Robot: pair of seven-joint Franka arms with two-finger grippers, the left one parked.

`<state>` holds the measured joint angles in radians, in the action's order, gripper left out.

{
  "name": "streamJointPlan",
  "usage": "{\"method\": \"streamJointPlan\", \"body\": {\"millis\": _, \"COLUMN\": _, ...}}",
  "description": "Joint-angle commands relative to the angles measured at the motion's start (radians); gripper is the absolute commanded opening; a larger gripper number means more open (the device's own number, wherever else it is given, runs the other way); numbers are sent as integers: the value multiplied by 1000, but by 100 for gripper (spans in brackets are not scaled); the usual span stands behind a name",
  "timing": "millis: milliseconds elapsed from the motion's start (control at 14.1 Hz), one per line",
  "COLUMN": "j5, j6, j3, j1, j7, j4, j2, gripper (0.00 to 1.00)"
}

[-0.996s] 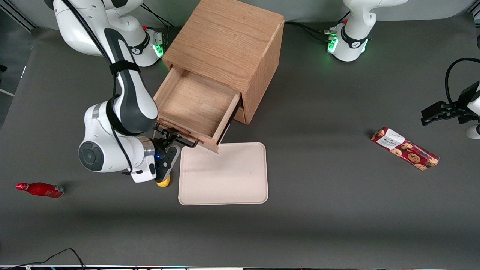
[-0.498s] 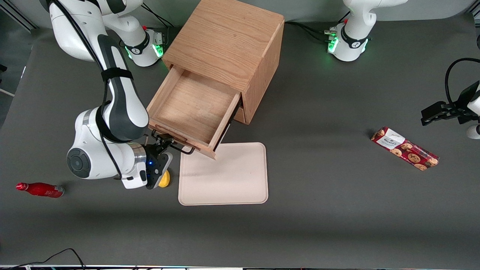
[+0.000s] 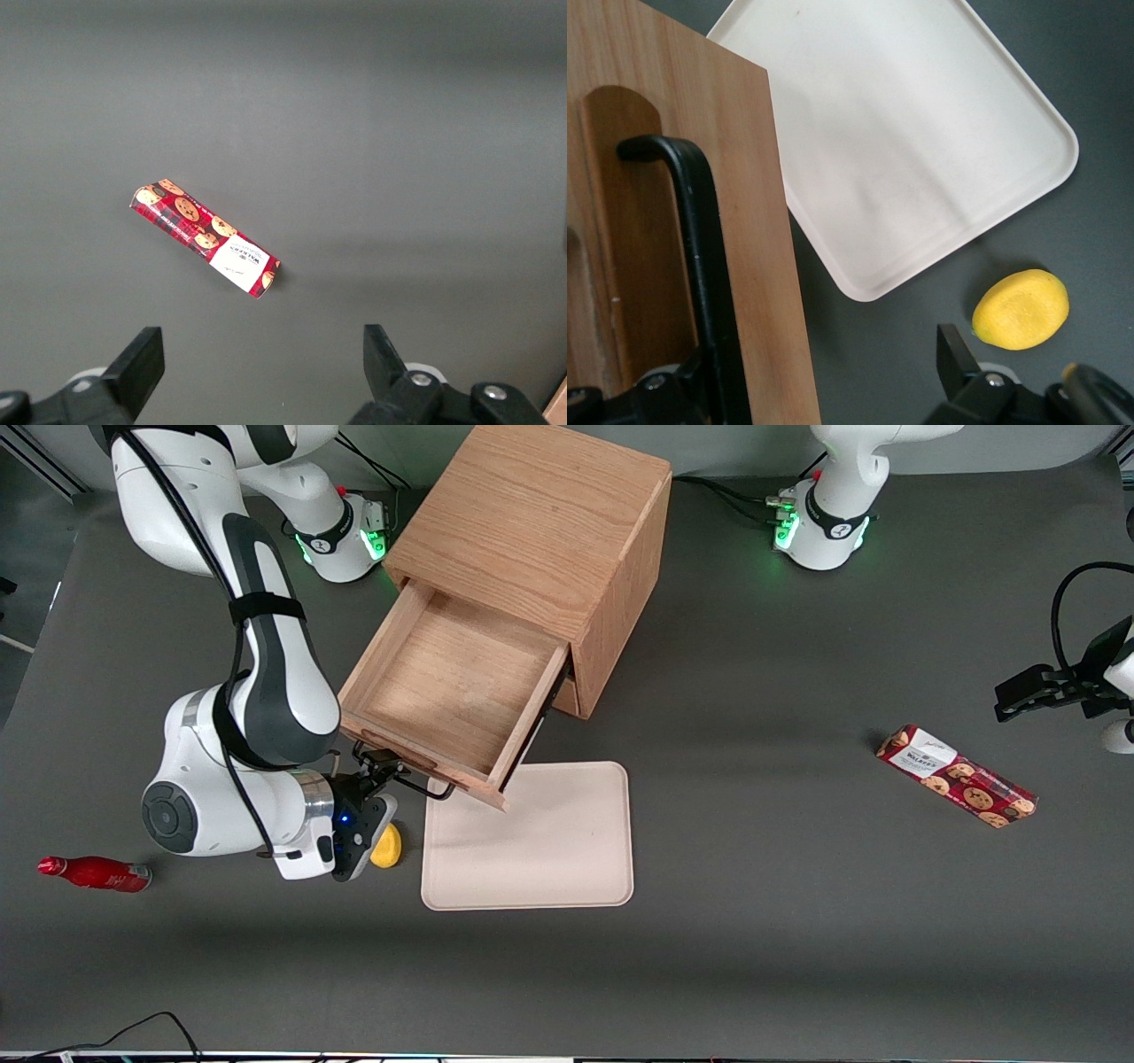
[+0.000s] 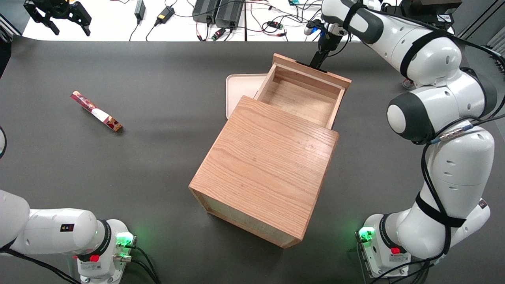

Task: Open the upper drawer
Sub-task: 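Keep pulling the drawer further open with the right gripper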

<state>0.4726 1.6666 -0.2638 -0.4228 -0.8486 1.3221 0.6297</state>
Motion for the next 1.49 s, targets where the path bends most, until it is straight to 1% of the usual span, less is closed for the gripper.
{"method": "streamJointPlan", "body": {"millis": 0, "j5": 29, "j6": -27, "j3": 1, "j1": 22, "j7": -40, "j4": -67, "j2": 44, "gripper": 100}}
{"method": "streamJointPlan", "body": {"millis": 284, "j5": 29, "j6": -27, "j3": 3, "j1": 41, "j7": -40, "j4": -78, "j2": 47, "gripper": 100}}
{"method": "streamJointPlan", "body": {"millis": 569, "j5": 31, "j6": -28, "j3": 11, "j1": 39, "j7": -38, "j4": -80, "j2": 44, "gripper": 100}}
{"method": "streamJointPlan", "body": {"millis": 853, "j5": 27, "j6": -42, "j3": 32, "j1": 39, "j7": -35, "j4": -93, "j2": -19, "gripper": 100}}
{"method": "streamJointPlan", "body": {"millis": 1138, "j5": 24, "j6": -33, "j3": 29, "j1": 56, "j7": -46, "j4": -92, "j2": -99, "gripper": 100}}
{"method": "streamJointPlan", "body": {"millis": 1209, "j5": 6, "j6": -27, "j3": 28, "j1": 58, "j7": -52, "j4": -92, "j2": -120, "gripper": 100}}
{"method": "streamJointPlan", "body": {"millis": 1351, "j5": -64, "j6": 5, "j3": 28, "j1": 67, "j7": -133, "j4": -92, "j2": -151, "gripper": 100}}
{"method": "streamJointPlan", "body": {"millis": 1422, "j5": -83, "j6": 5, "j3": 31, "j1": 73, "j7": -129, "j4": -92, "j2": -171, "gripper": 100}}
